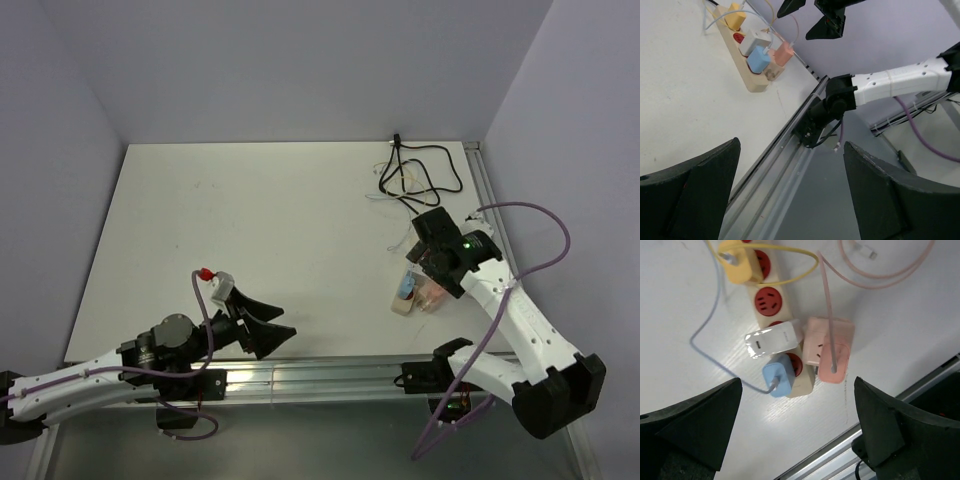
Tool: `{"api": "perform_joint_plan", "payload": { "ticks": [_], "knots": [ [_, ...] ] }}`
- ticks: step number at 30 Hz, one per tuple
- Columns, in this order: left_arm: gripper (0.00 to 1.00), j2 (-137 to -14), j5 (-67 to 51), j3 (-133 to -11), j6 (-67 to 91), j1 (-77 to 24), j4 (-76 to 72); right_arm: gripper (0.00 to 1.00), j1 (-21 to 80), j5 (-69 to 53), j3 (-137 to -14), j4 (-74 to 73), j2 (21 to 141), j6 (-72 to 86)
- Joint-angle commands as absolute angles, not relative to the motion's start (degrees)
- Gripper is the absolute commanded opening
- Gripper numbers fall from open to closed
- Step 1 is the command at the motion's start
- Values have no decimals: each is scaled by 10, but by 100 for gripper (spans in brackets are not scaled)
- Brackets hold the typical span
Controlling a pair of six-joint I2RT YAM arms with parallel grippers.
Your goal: Insert the plug
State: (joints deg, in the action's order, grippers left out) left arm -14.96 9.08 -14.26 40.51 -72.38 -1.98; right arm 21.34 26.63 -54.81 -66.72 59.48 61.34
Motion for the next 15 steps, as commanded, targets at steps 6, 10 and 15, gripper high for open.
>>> {"api": "perform_joint_plan", "payload": {
  "ticks": [6,10,15],
  "knots": [
    [95,-192,76,-188,523,-726,-18,100,227,160,-507,-621,430,570],
    [95,-174,73,-183,559,-726,-9,100,233,112,-423,-557,383,562],
    [93,-124,85,-150,616,-726,21,100,256,122,-403,-523,377,547]
  ]
}}
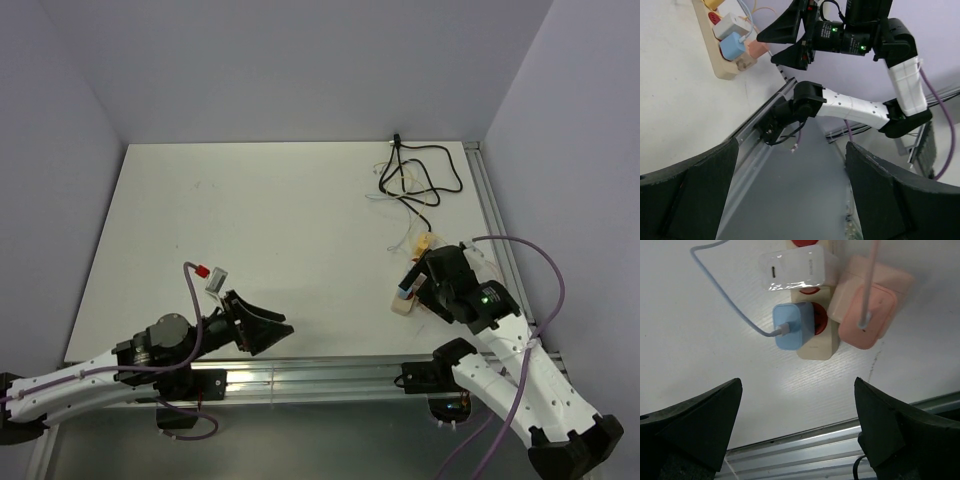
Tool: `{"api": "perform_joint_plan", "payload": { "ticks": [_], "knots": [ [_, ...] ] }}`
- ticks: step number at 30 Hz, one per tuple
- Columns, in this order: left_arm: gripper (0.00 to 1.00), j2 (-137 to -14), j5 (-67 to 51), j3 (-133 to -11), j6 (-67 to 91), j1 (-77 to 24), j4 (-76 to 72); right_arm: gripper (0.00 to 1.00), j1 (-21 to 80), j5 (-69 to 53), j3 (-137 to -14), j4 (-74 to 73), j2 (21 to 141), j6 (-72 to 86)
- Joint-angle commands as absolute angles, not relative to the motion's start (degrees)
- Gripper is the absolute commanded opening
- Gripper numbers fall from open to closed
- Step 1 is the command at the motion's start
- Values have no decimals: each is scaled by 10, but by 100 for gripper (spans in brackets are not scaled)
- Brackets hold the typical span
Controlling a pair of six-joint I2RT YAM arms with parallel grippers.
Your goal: Insert the plug
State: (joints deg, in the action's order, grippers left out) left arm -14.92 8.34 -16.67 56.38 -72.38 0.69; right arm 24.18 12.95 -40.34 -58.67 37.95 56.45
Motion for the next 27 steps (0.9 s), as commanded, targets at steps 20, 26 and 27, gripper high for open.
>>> {"api": "perform_joint_plan", "payload": {
  "ticks": [20,26,27],
  "knots": [
    [91,-25,154,-148,663,-726,116,56,312,246,-441,-474,562,519],
    [91,-33,155,-157,644,-726,115,54,313,244,-441,-464,605,527],
    [91,-33,156,-160,642,-726,118,53,313,250,-441,-463,607,530]
  ]
}}
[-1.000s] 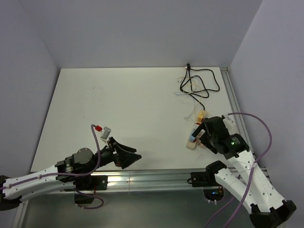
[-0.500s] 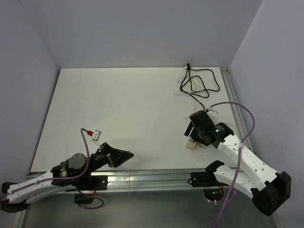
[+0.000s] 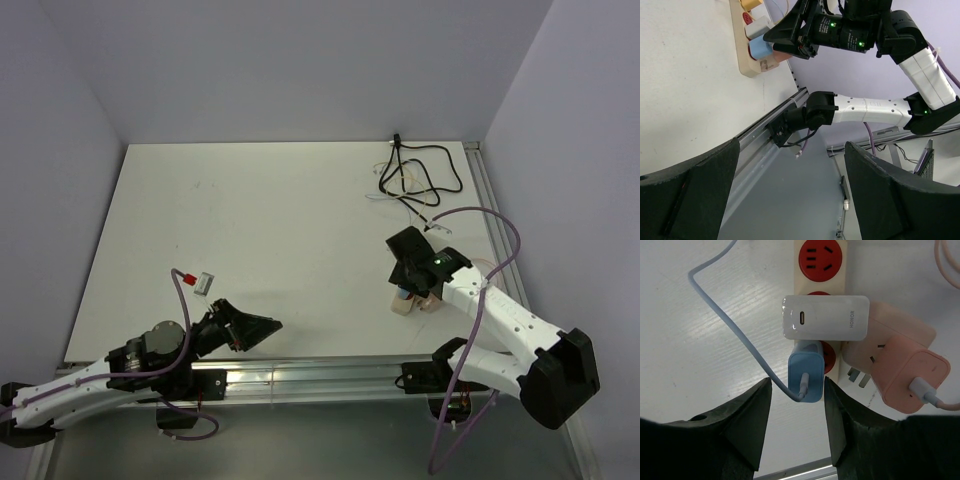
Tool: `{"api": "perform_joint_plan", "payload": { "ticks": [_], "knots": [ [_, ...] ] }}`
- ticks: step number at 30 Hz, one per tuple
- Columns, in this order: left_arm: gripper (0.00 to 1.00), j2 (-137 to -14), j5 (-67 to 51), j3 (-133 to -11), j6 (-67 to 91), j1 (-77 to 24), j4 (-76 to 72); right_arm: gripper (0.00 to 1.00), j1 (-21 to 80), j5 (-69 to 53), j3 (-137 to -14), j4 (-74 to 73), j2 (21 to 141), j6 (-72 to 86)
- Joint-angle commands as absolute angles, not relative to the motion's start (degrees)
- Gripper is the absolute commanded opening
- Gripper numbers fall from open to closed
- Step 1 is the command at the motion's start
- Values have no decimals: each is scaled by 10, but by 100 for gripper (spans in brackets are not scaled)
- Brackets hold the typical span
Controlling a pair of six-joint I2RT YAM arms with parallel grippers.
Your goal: Insert the plug
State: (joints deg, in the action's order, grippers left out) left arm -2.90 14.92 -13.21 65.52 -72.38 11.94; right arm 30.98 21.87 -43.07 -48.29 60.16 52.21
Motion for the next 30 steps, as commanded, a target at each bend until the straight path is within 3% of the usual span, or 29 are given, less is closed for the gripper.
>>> {"api": "perform_joint_plan", "payload": {
  "ticks": [1,9,16,18,23,30],
  "knots": [
    [91,-33,156,-163,636,-726,126,53,313,251,-442,-463,613,531],
    [92,-8,178,-199,611,-726,189,50,314,250,-439,-457,644,542],
    [93,43,195,-208,606,-726,232,15,314,265,-422,-448,671,552],
    [93,52,196,-209,606,-726,238,1,314,267,-421,-453,689,558],
    [93,55,189,-213,606,-726,240,0,313,263,-400,-481,705,584],
    [93,53,179,-203,600,-726,217,0,277,174,-318,-456,623,606]
  ]
}}
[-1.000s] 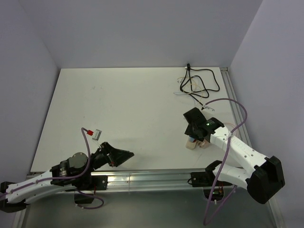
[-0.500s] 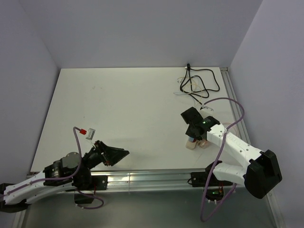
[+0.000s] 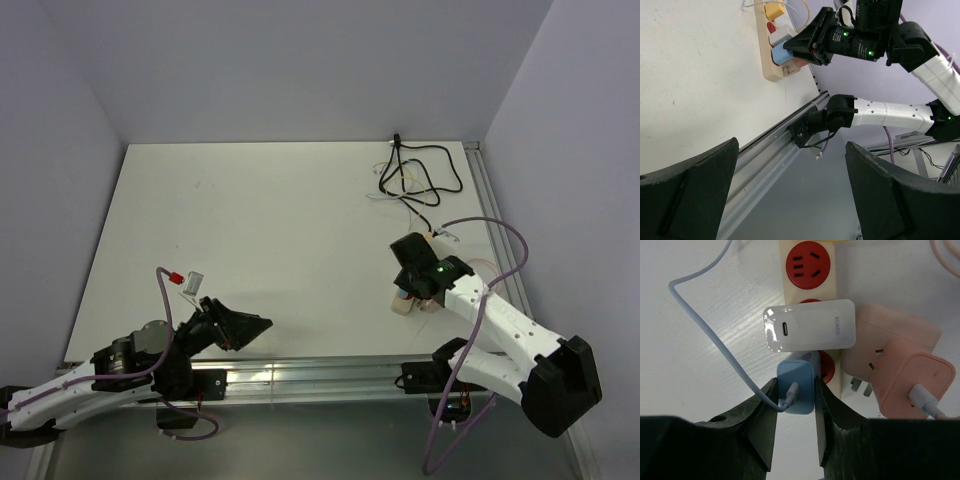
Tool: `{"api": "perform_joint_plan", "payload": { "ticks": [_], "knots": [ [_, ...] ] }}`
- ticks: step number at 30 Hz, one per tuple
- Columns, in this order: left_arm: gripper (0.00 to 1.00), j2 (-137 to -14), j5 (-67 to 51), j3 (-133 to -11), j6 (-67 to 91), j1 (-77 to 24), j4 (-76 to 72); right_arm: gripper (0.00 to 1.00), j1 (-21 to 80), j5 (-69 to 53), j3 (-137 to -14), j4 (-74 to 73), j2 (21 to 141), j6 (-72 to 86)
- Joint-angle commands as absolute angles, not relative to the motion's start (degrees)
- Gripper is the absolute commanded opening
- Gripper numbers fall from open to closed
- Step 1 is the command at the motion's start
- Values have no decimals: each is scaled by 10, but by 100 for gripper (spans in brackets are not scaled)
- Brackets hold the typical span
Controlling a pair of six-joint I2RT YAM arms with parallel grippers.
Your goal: Insert the plug
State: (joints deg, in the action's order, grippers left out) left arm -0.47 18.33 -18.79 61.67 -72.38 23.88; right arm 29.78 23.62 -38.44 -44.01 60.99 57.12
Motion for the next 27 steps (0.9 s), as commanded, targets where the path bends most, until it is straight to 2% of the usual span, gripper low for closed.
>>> {"api": "perform_joint_plan", "payload": {
  "ticks": [1,8,12,17,23,27],
  "knots": [
    [93,50,178,-203,600,-726,208,0,273,169,-309,-455,616,611],
    [93,25,164,-206,596,-726,193,0,194,99,-268,-435,534,587],
    [93,25,155,-197,602,-726,180,0,167,76,-262,-412,565,556],
    [93,25,155,-197,601,-725,182,0,200,98,-288,-418,660,548],
    [93,27,157,-197,598,-726,176,0,226,67,-298,-432,684,534],
    [93,25,156,-199,599,-726,175,0,226,47,-280,-426,654,548]
  ]
}}
